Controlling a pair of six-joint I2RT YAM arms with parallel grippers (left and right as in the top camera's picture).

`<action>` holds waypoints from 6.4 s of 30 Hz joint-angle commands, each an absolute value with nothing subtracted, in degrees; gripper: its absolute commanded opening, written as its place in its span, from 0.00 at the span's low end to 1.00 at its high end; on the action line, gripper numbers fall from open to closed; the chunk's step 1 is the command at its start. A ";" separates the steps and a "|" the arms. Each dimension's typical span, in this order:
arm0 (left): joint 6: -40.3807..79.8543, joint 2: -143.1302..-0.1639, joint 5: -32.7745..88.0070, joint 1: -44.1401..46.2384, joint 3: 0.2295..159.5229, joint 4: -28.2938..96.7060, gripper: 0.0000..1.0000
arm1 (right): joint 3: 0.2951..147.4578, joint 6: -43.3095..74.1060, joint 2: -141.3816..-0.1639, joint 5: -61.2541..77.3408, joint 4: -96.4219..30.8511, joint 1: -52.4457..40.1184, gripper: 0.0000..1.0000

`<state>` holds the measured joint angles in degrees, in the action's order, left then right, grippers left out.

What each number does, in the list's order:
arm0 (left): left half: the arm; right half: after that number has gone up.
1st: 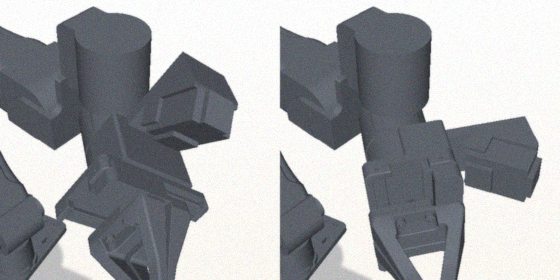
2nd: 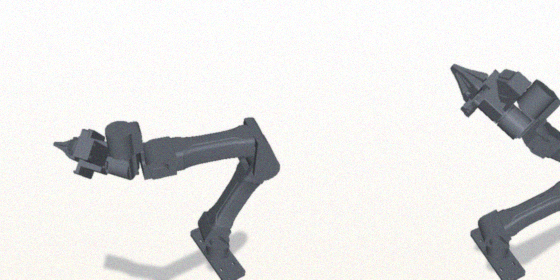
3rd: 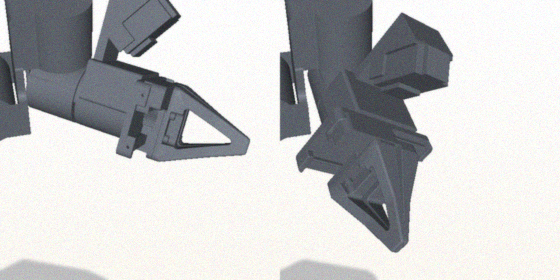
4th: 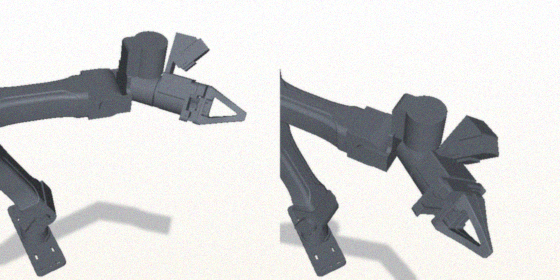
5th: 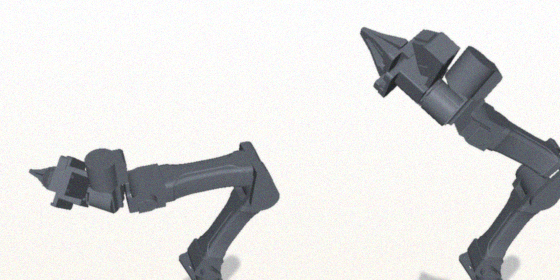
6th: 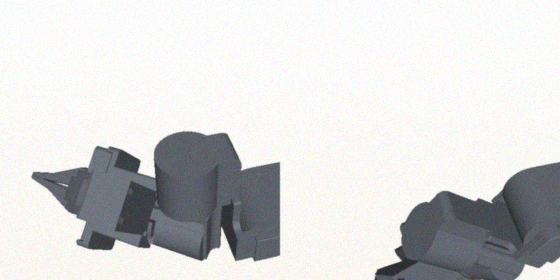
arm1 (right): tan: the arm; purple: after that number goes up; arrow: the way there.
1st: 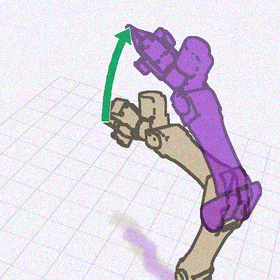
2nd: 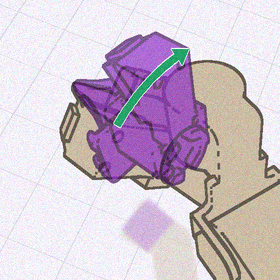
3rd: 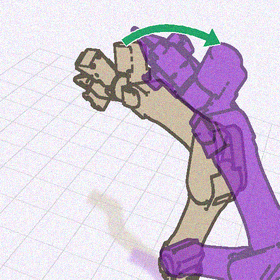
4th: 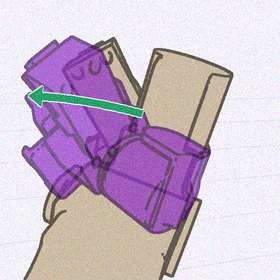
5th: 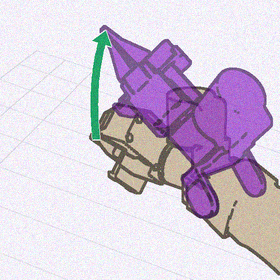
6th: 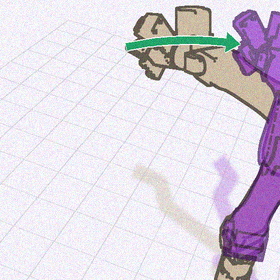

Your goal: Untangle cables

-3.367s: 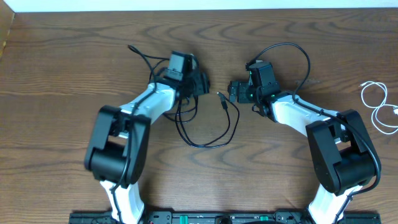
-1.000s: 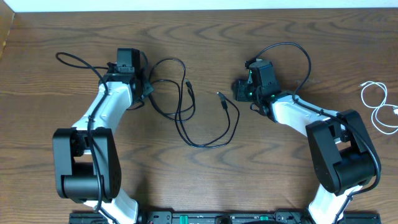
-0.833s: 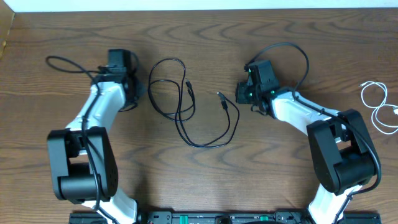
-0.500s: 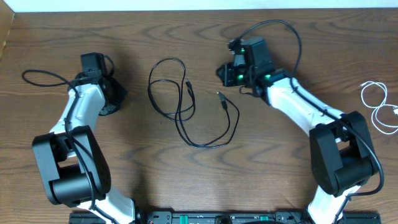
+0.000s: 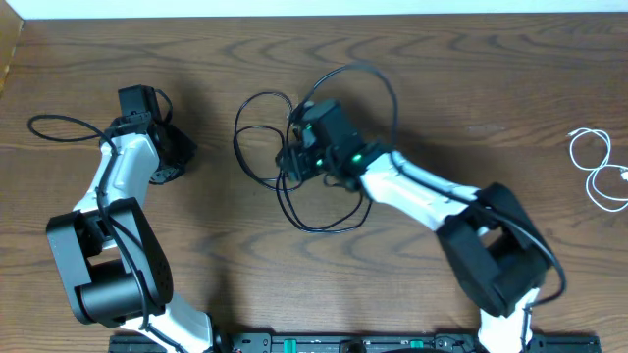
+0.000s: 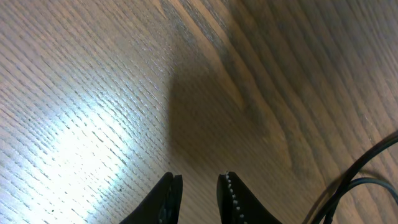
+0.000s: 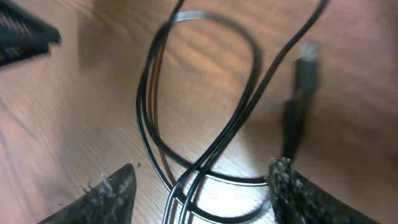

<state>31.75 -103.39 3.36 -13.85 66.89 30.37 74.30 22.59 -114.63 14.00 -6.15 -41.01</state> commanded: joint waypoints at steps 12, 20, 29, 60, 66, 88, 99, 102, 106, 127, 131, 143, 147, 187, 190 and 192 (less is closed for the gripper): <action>32.05 -103.79 3.66 -14.09 66.54 30.61 0.26 | 74.46 22.26 -121.10 -8.03 -9.76 -46.17 0.24; 32.05 -103.79 3.66 -14.06 66.54 30.61 0.26 | 74.46 22.20 -121.10 -10.90 -11.97 -44.73 0.27; 32.08 -103.79 3.68 -14.06 66.54 30.61 0.26 | 74.46 22.24 -121.10 -6.92 -9.74 -43.11 0.47; 32.08 -103.79 3.70 -14.06 66.54 30.61 0.34 | 84.20 15.81 -118.26 -4.91 -15.14 -42.22 0.01; 32.08 -103.79 3.97 -14.06 66.54 30.61 0.34 | 84.20 17.63 -118.26 12.78 -16.67 -38.20 0.10; 32.05 -103.79 8.58 -14.02 66.54 30.59 0.34 | 84.20 25.74 -127.83 35.59 -18.63 -34.33 0.34; 32.08 -103.79 8.58 -14.02 66.54 30.59 0.34 | 84.20 27.20 -129.38 35.55 -16.58 -34.33 0.36; 32.08 -103.79 8.58 -14.02 66.54 30.59 0.34 | 84.20 27.20 -129.38 35.53 -16.47 -34.33 0.37; 32.08 -103.79 8.58 -14.02 66.54 30.59 0.34 | 84.20 27.20 -129.40 35.46 -16.51 -34.87 0.35; 32.05 -103.79 8.58 -14.02 66.54 30.59 0.34 | 84.16 37.21 -133.38 41.78 -15.64 -35.53 0.31; 32.08 -103.79 8.58 -14.02 66.54 30.59 0.34 | 84.16 37.91 -138.15 50.70 -9.32 -34.65 0.27; 32.08 -103.79 8.58 -14.02 66.54 30.59 0.34 | 84.16 39.13 -140.57 56.01 -6.04 -31.62 0.25; 32.05 -103.79 8.58 -14.02 66.54 30.59 0.34 | 84.16 37.63 -140.57 55.09 -6.17 -31.53 0.24; 32.08 -103.79 8.58 -14.02 66.54 30.57 0.34 | 84.18 21.54 -116.64 55.27 -4.71 -33.71 0.01; 32.08 -103.79 8.60 -14.02 66.54 30.57 0.34 | 84.18 19.55 -114.76 55.27 -4.73 -33.76 0.01; 32.05 -103.79 8.60 -14.02 66.54 30.59 0.34 | 84.18 17.96 -113.01 55.24 -4.71 -33.76 0.01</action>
